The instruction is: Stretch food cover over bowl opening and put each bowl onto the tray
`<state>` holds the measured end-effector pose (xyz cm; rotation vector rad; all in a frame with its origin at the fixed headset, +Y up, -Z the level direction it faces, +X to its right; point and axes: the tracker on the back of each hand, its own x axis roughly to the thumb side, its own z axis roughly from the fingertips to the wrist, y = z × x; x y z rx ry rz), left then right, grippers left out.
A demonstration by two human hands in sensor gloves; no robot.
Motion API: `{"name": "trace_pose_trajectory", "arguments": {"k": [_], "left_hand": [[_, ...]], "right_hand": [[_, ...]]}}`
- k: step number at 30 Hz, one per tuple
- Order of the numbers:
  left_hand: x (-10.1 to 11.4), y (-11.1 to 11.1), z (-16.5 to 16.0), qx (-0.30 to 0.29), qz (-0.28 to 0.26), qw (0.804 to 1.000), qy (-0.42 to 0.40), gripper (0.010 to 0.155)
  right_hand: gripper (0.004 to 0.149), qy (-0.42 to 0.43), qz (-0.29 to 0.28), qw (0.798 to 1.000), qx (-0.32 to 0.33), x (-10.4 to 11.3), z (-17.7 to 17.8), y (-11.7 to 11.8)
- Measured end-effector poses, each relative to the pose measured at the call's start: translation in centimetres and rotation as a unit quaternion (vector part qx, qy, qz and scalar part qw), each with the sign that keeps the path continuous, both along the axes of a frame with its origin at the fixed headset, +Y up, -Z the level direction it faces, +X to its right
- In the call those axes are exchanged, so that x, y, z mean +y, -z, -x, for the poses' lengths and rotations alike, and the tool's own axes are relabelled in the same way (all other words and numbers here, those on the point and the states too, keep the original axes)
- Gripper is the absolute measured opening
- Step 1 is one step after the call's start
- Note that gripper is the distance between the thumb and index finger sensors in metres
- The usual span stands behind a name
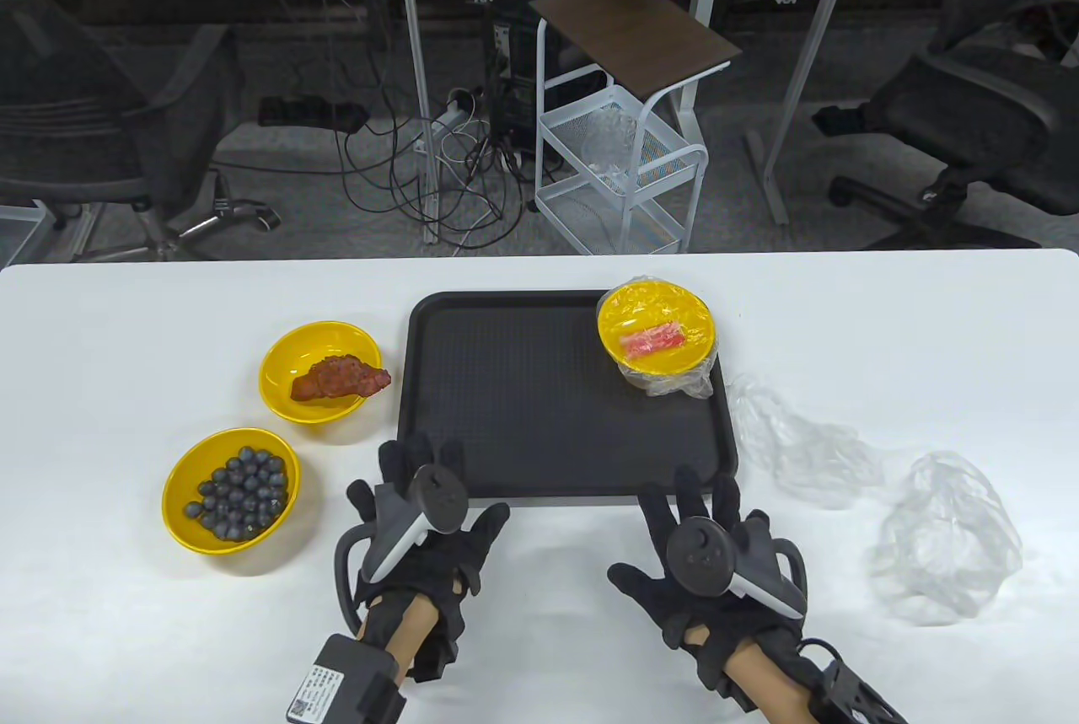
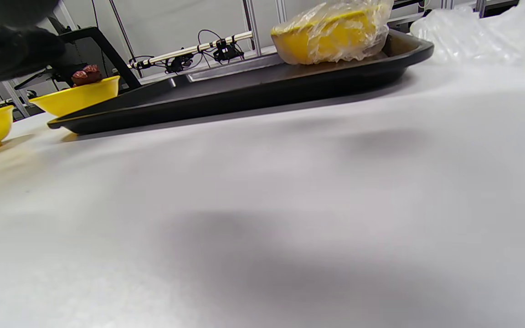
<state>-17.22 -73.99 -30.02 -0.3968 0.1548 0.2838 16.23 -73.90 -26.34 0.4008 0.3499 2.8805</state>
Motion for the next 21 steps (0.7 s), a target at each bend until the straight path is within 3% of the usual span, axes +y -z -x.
{"name": "trace_pose_trajectory", "arguments": {"k": [11,21], "left_hand": [[2.5,1.9,13.1,0.157,-0.024,0.987,-0.028,0.086],[2.1,2.8,21.9,0.299,-0.059,0.952,0.018,0.081]], "right_hand": [[0.101,0.013,0.014,1.0,-0.008,0.0,-0.7,0.1],[0.101,0.013,0.019,1.0,-0.01,0.1,-0.8,0.1]]}}
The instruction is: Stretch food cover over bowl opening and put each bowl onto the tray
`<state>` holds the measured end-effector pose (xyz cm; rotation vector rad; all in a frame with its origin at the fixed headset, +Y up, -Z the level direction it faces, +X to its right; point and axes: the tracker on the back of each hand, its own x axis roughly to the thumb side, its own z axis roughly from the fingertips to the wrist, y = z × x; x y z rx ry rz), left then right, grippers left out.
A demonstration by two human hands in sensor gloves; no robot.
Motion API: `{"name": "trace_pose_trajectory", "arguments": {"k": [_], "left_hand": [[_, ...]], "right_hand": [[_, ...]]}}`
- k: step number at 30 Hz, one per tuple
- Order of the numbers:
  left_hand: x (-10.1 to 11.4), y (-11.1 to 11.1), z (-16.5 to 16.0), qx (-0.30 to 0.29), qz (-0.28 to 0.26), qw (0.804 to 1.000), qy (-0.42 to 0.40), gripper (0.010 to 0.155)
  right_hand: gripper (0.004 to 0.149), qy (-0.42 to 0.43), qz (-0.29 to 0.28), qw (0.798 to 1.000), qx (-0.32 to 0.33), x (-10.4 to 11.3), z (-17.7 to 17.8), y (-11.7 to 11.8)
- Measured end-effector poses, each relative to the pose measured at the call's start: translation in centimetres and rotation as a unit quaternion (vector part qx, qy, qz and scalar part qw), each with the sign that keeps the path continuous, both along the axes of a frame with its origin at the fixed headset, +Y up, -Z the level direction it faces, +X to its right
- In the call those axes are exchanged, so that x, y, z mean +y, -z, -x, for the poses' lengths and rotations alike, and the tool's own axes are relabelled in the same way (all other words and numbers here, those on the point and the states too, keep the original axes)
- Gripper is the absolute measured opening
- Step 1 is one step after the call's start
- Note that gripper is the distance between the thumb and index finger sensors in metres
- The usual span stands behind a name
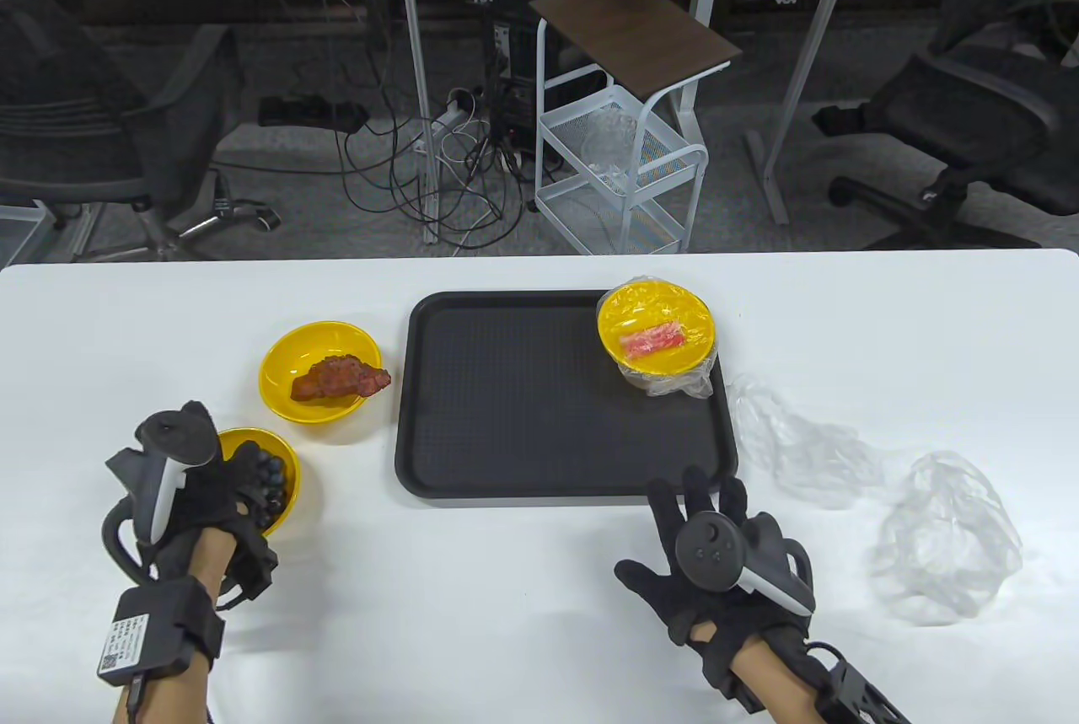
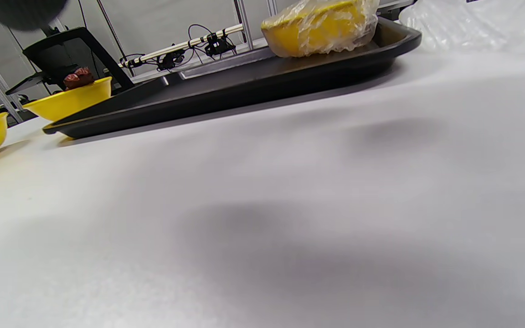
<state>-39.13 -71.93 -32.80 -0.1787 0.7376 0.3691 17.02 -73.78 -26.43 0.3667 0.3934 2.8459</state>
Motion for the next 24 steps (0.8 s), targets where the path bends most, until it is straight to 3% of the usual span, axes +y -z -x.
{"name": "trace_pose_trajectory", "arguments": {"k": [9,20,24], "left_hand": [[-1.5,0.4,2.9,0.02,0.037,0.999,-0.018,0.076],[-2.1,0.6,3.6,0.061,-0.002,0.998,-0.027,0.051],[-2.2,0.5,4.0,0.067,-0.003,0.996,-0.05,0.049]], "right_hand": [[0.1,0.007,0.0,1.0,0.001,0.0,0.1,0.1],[0.1,0.005,0.002,1.0,0.0,0.0,0.1,0.1],[0.098,0.006,0.002,1.0,0.002,0.0,0.1,0.1]]}}
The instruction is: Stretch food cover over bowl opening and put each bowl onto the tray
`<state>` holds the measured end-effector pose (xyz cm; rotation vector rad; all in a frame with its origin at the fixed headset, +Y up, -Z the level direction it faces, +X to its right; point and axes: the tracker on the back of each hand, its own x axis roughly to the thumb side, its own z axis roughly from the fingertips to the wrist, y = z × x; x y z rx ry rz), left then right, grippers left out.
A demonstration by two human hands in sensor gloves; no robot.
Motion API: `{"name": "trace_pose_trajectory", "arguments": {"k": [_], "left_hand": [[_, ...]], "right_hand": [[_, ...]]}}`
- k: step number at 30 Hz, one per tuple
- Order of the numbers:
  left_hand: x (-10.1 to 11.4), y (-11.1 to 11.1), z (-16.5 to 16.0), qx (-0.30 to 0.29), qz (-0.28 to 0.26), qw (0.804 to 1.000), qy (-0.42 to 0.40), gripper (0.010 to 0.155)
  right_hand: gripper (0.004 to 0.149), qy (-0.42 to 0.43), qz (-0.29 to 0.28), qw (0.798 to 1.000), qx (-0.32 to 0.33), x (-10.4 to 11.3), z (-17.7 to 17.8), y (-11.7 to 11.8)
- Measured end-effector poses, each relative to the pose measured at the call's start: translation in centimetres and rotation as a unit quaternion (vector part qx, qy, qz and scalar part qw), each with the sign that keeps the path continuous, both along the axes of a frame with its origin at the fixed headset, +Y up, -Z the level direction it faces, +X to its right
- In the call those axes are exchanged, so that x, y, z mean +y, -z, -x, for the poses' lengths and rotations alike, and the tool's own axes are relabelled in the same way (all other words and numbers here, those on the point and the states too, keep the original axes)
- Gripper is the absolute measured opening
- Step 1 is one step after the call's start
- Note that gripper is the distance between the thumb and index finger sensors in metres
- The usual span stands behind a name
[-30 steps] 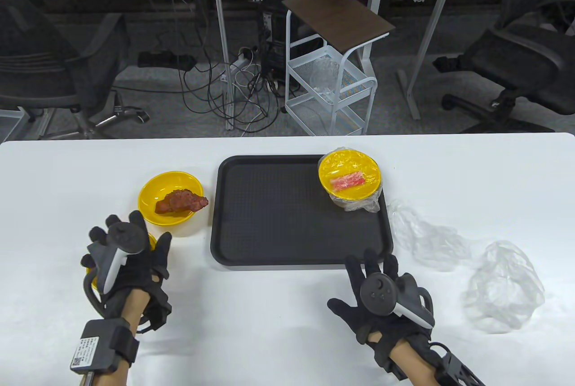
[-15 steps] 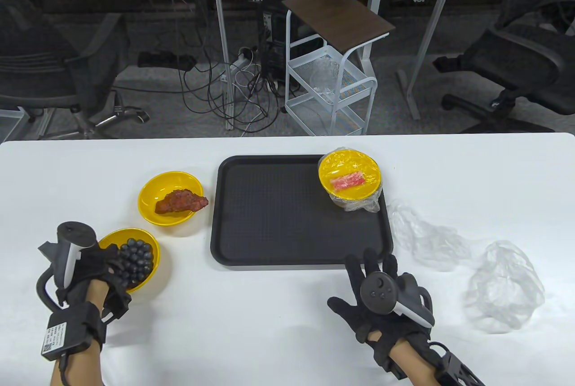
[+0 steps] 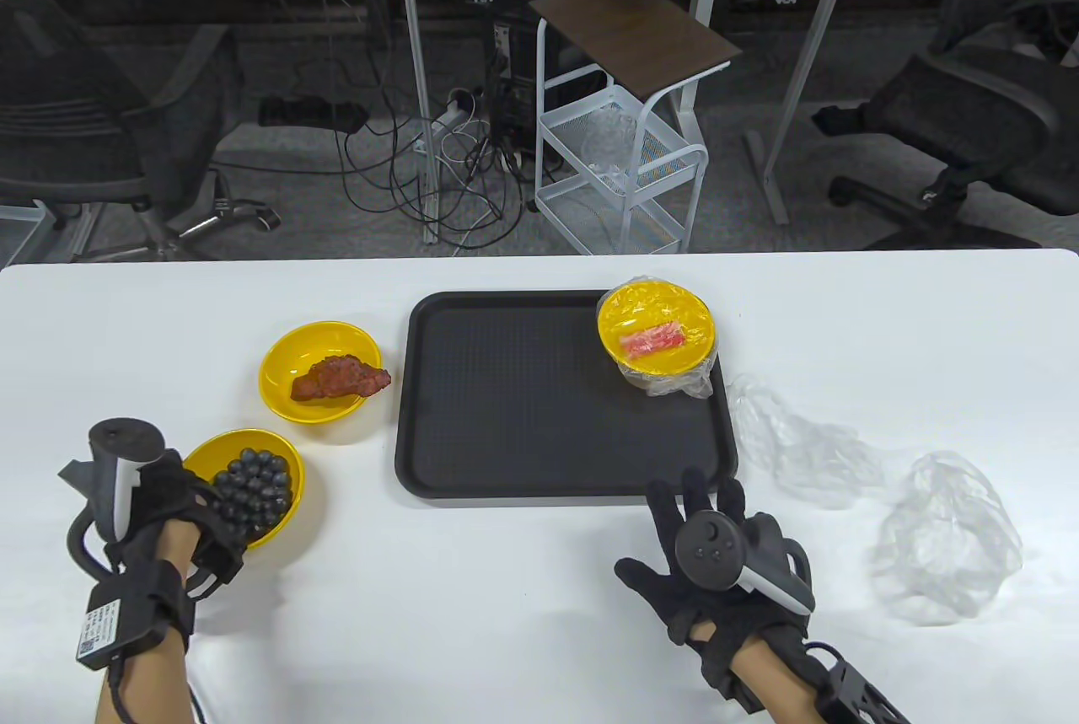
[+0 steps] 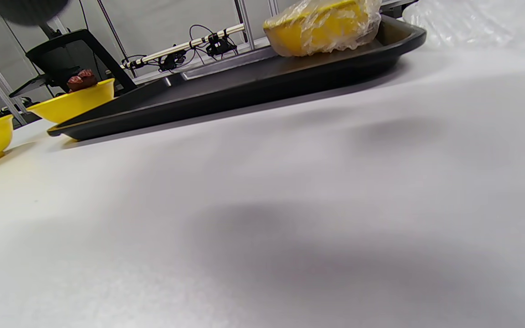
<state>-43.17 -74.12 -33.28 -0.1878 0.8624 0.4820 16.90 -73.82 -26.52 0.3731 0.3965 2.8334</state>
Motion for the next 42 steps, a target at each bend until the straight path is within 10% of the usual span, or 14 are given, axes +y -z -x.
{"name": "trace_pose_trajectory", "arguments": {"k": [15,32,42], "left_hand": [[4.1,-2.3,-2.8,-0.049,-0.063,0.993,-0.09,0.049],[4.0,-1.6,-30.0,-0.348,-0.031,0.934,-0.069,0.049],[0.7,-0.6,-35.4,-0.364,-0.004,0.924,-0.119,0.049]], "right_hand": [[0.096,0.006,-0.001,1.0,-0.024,0.0,-1.0,0.4],[0.095,0.01,-0.005,0.996,-0.093,0.3,-4.6,1.5],[0.093,0.029,0.012,0.994,-0.105,-0.1,-5.5,1.9]]}}
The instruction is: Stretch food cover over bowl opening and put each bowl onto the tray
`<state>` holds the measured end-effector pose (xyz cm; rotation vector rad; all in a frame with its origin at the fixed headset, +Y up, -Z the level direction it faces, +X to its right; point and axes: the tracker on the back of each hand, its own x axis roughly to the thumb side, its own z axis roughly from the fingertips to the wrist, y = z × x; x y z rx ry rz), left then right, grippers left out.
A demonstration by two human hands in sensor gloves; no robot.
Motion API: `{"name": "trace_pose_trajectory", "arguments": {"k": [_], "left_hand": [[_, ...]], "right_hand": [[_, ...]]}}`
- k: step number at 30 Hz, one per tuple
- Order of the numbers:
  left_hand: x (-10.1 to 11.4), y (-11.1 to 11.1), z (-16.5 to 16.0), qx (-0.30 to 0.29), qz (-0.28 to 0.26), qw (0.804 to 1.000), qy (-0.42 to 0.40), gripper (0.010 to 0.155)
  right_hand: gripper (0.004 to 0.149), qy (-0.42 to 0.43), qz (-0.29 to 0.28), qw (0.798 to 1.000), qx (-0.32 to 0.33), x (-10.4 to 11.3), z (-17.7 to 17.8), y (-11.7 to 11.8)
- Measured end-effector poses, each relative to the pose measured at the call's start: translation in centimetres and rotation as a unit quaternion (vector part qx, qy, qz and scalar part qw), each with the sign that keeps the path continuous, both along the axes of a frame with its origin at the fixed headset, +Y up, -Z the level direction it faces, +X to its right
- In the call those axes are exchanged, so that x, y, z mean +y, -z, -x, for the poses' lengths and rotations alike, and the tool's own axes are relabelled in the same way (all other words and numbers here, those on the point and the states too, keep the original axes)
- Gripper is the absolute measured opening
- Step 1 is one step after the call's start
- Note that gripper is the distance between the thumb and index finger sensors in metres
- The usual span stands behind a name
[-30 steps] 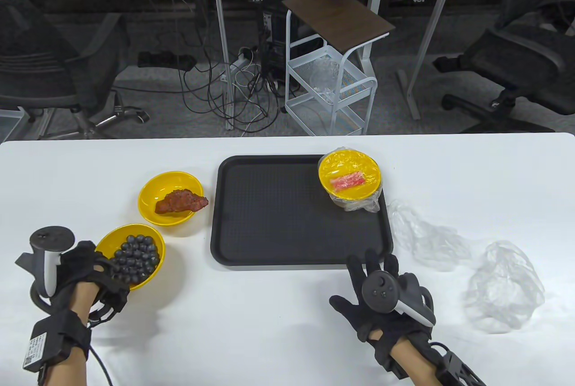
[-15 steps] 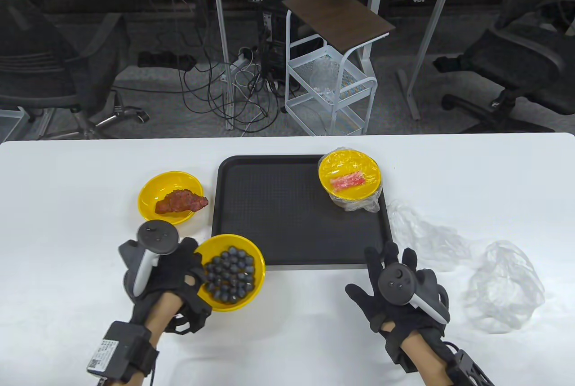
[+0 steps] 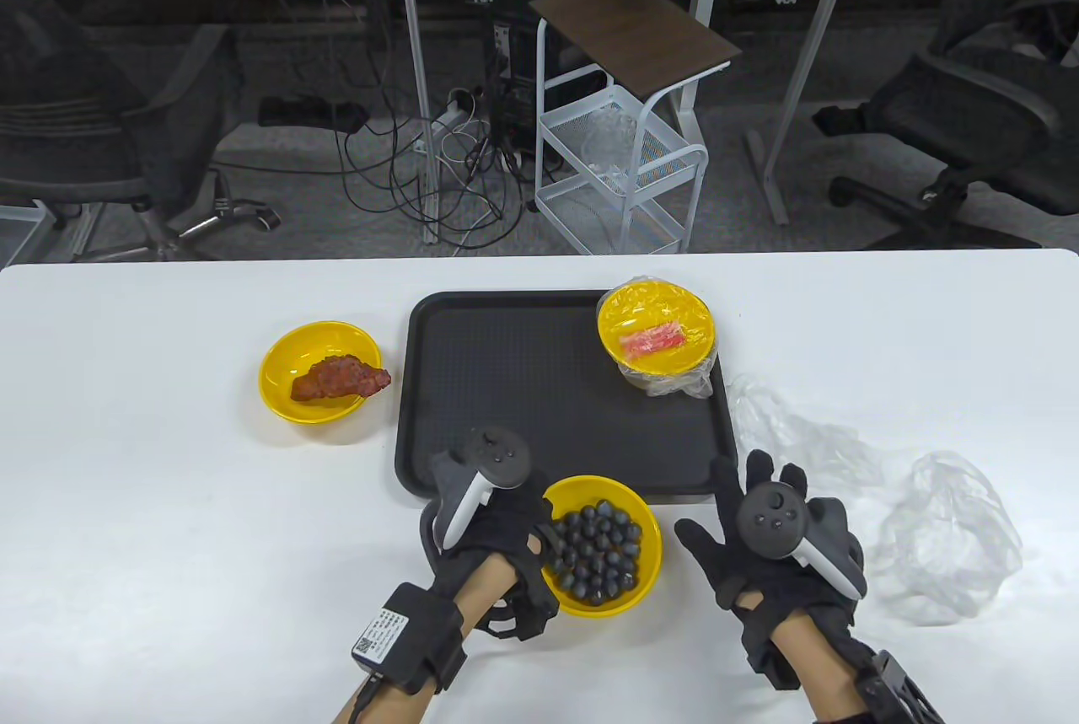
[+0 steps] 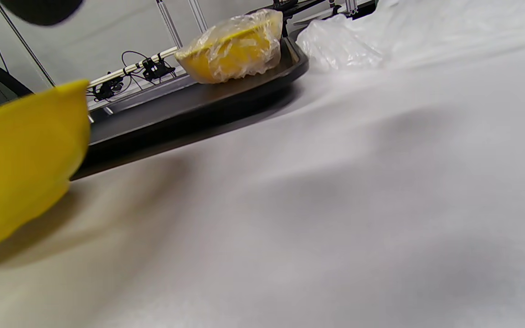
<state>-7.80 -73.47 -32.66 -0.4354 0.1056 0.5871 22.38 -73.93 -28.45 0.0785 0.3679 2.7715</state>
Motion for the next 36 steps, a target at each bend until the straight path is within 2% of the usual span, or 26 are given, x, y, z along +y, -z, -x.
{"name": "trace_pose_trajectory", "arguments": {"k": [10,17,20,22,23,24,26,29,33,36], "left_hand": [[-1.0,-0.3,0.4,0.021,-0.007,1.0,-0.011,0.05],[-1.3,-0.9,1.1,0.022,-0.01,0.999,-0.038,0.058],[-0.8,-1.4,1.6,-0.005,-0.033,0.998,-0.06,0.069],[-0.3,-1.8,2.1,-0.042,-0.067,0.994,-0.073,0.081],[-0.1,-2.1,2.5,-0.066,-0.085,0.992,-0.059,0.085],[0.1,-2.3,2.9,-0.066,-0.097,0.992,-0.036,0.086],[0.2,-2.7,3.6,-0.061,-0.127,0.989,0.034,0.091],[-0.2,-2.7,4.5,-0.076,-0.114,0.981,0.137,0.094],[-1.3,-2.7,5.4,-0.068,-0.066,0.977,0.191,0.094],[-1.4,-2.7,5.7,-0.065,-0.067,0.975,0.2,0.093]], "right_hand": [[0.094,0.003,-0.005,1.0,0.0,0.1,0.0,0.1],[0.095,0.051,-0.1,0.993,-0.038,2.2,-2.2,0.3],[0.09,0.072,-0.15,0.982,-0.092,3.4,-4.5,0.4],[0.09,0.071,-0.168,0.974,-0.137,4.0,-6.3,0.6],[0.087,0.069,-0.159,0.972,-0.159,3.9,-7.3,0.9],[0.087,0.071,-0.144,0.971,-0.176,3.7,-7.9,1.1],[0.092,0.104,-0.081,0.974,-0.182,2.4,-9.1,2.0],[0.095,0.12,-0.046,0.973,-0.193,0.7,-9.4,2.7],[0.09,0.065,-0.067,0.97,-0.223,-0.1,-8.7,3.5],[0.085,0.036,-0.085,0.97,-0.224,-0.3,-7.7,4.1]]}}
